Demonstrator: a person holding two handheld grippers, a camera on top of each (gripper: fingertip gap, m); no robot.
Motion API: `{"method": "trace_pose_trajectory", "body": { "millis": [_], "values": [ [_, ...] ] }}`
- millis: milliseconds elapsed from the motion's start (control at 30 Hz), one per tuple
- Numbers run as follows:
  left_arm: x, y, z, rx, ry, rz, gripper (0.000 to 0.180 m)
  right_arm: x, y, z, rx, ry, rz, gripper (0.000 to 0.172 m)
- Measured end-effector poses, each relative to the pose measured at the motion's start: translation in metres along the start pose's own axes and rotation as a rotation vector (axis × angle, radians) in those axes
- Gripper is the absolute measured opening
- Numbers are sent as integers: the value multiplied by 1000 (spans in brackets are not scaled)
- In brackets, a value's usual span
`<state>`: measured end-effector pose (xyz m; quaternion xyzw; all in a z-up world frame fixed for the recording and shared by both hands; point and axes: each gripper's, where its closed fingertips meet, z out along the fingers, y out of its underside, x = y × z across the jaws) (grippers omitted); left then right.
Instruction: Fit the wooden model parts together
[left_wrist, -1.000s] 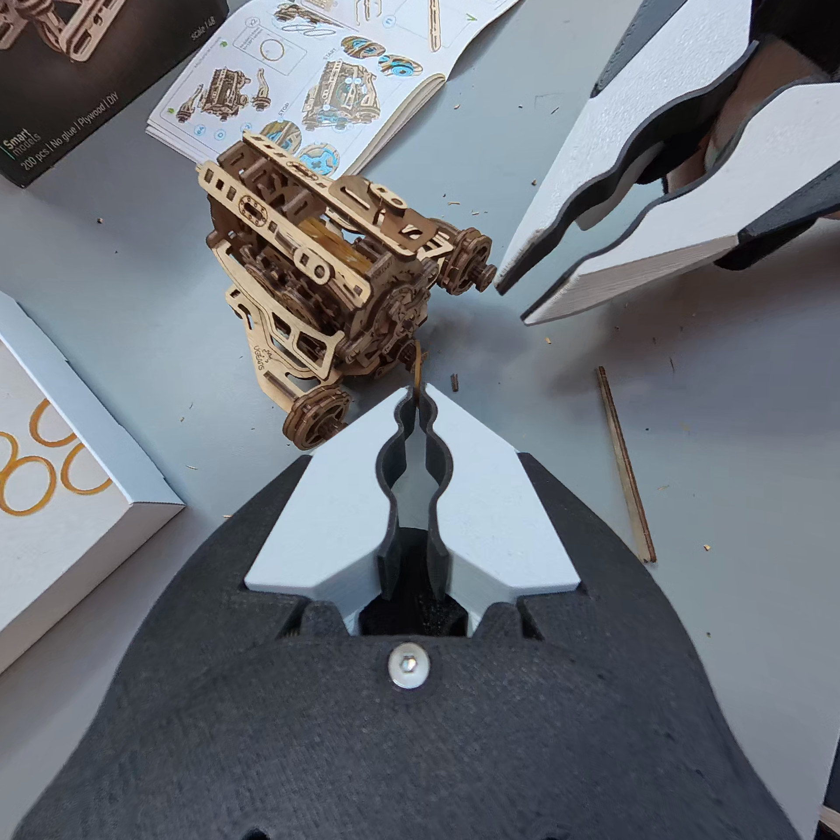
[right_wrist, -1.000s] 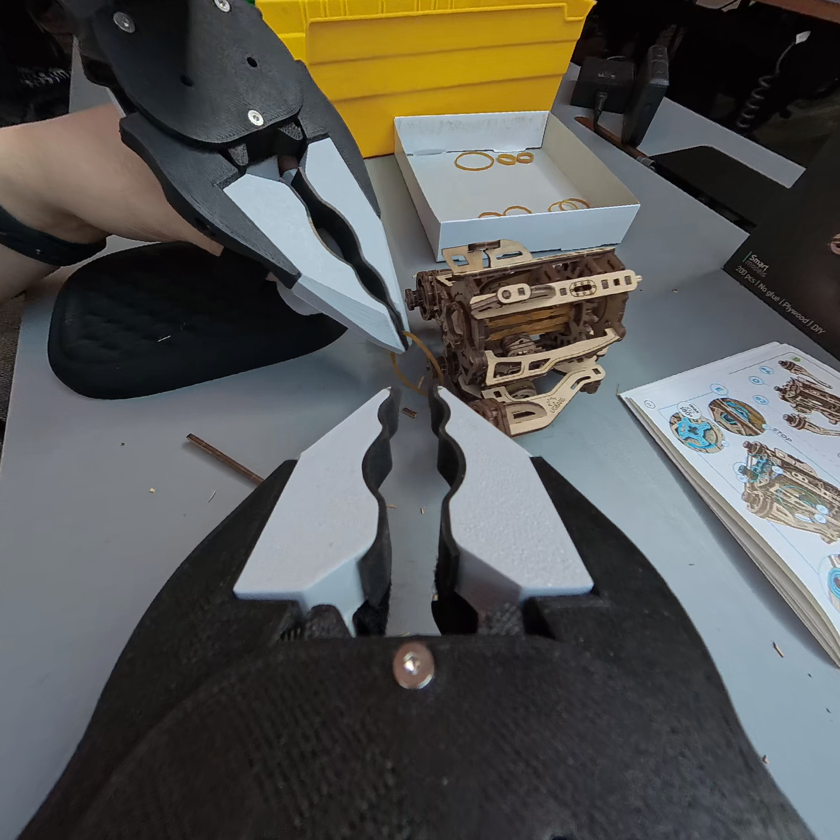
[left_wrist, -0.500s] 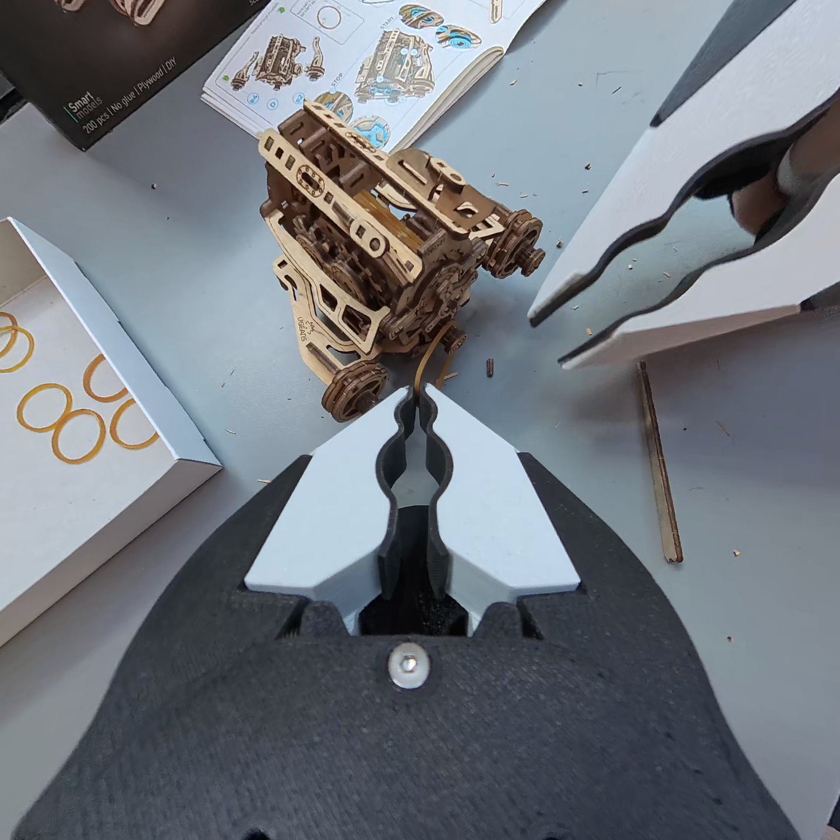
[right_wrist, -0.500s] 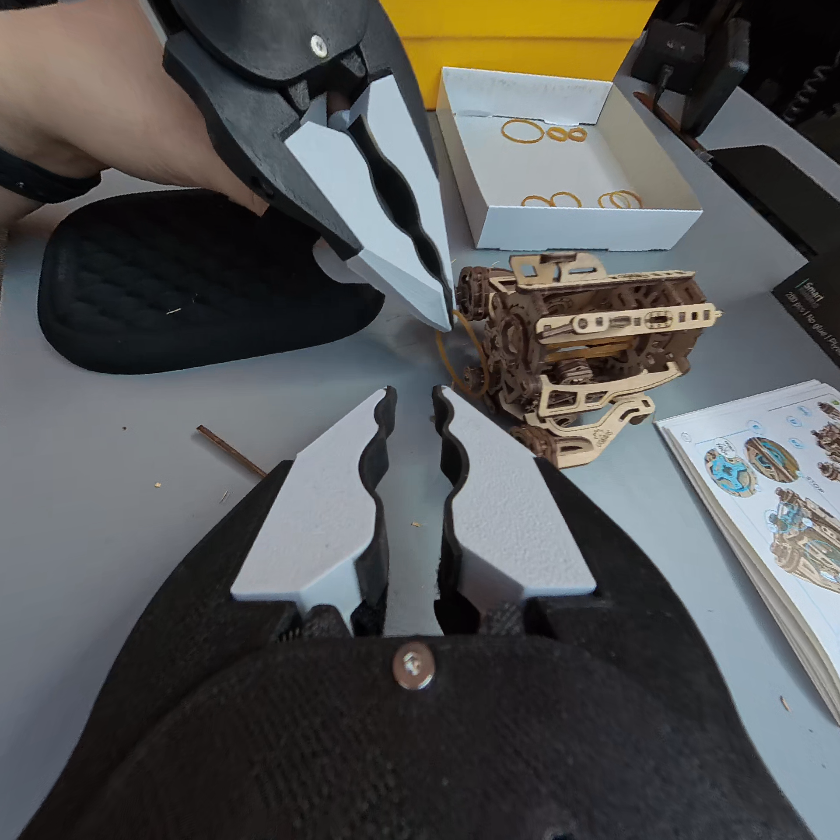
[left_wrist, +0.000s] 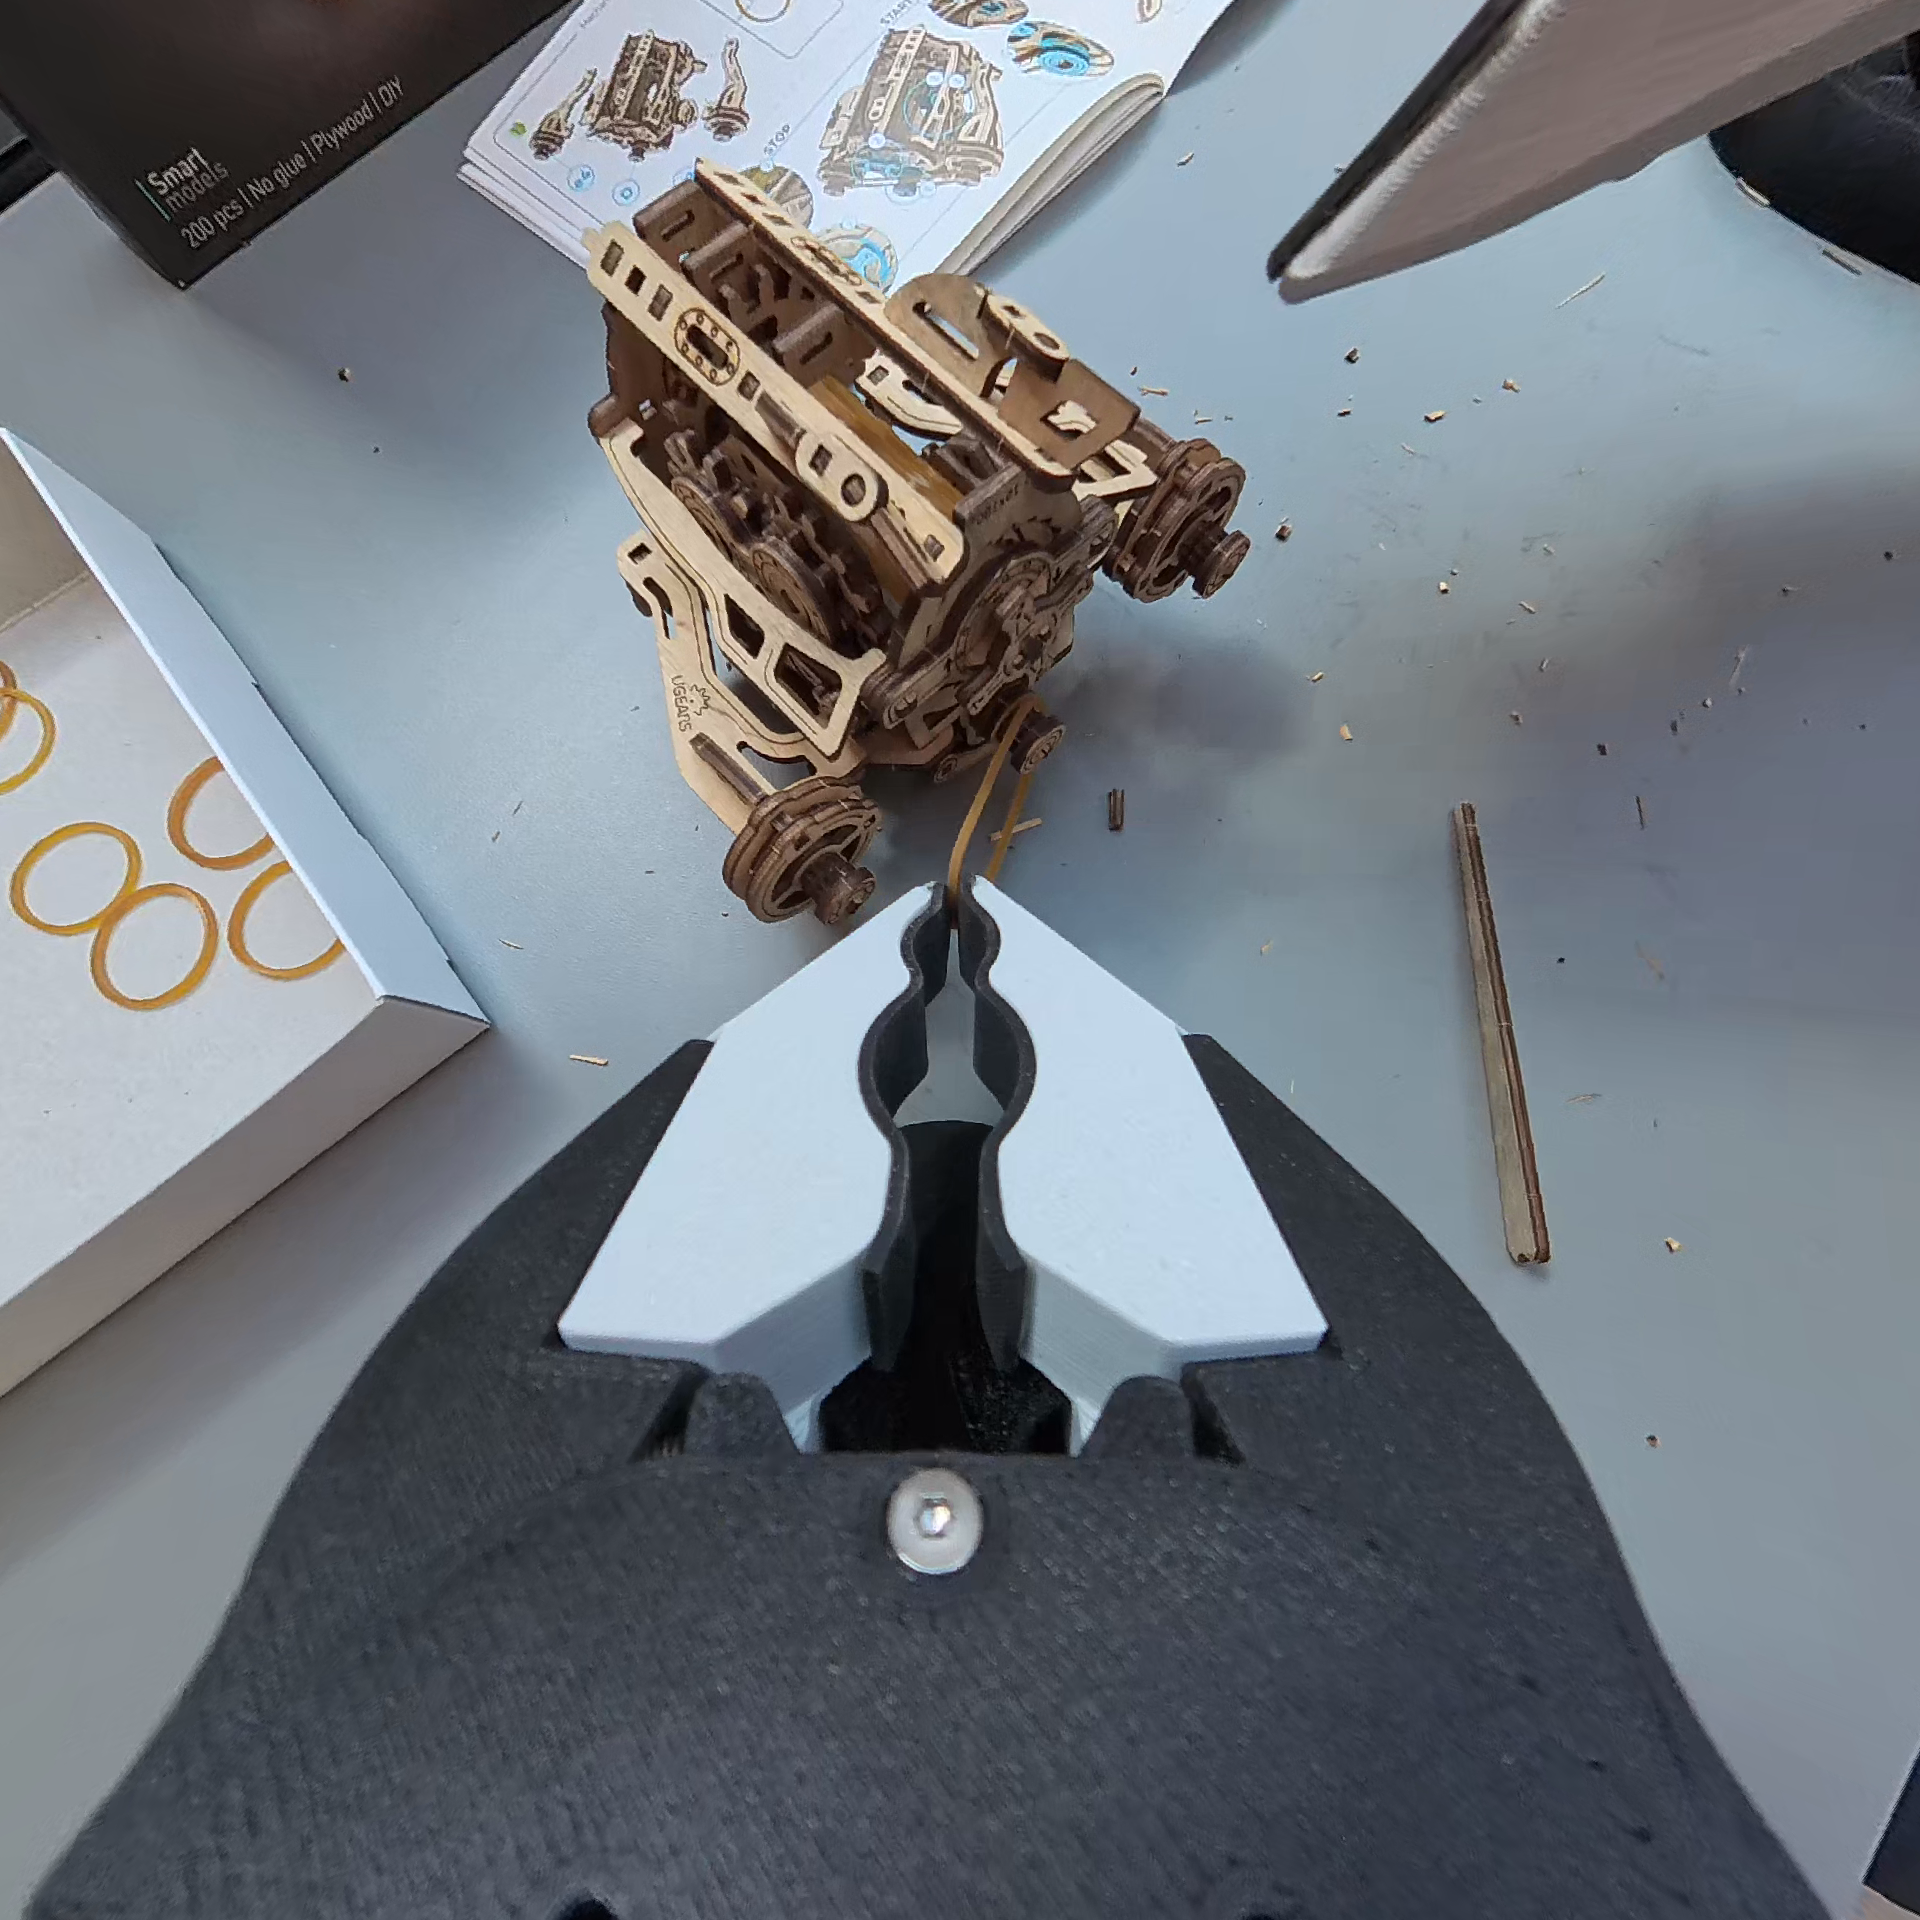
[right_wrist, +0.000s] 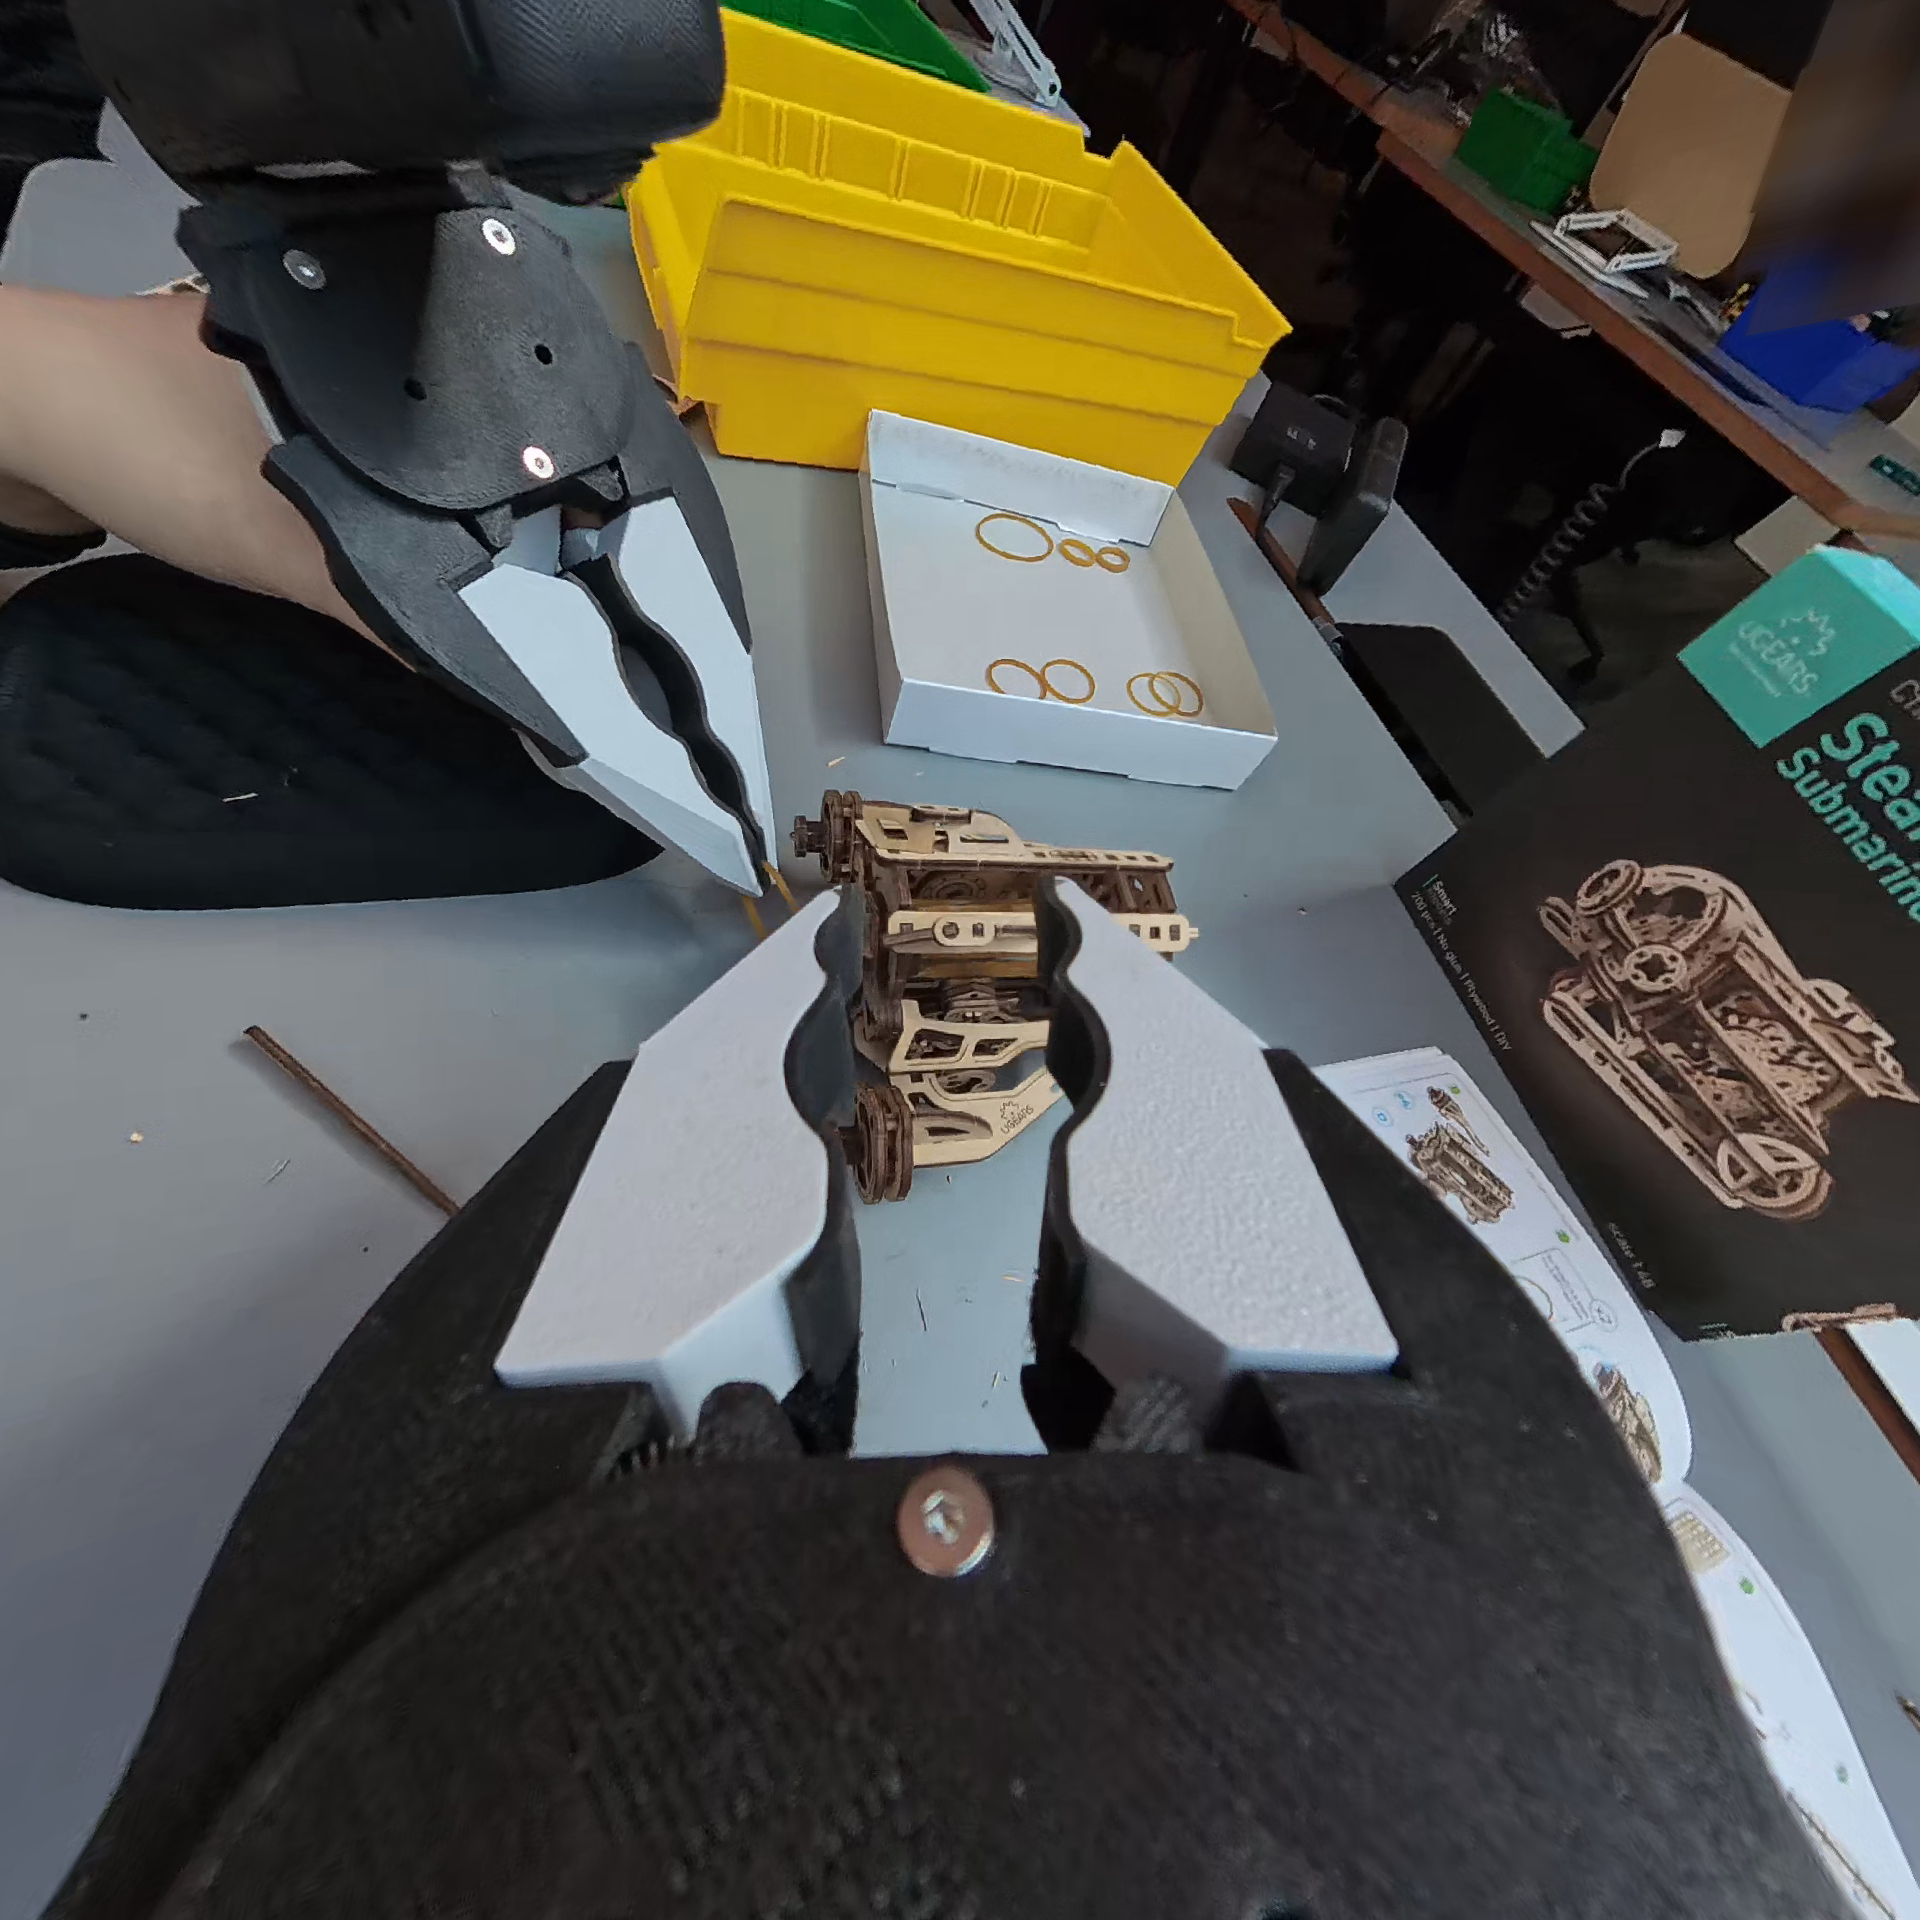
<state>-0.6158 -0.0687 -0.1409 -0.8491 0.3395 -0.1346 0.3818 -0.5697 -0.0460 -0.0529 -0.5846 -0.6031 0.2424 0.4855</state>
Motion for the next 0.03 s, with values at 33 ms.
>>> {"method": "trace_pose_trajectory", "body": {
  "millis": [33],
  "values": [
    [0, 1, 0, 0, -4, -1, 0, -3, -5, 0, 17, -7, -25, 34]
  ]
}}
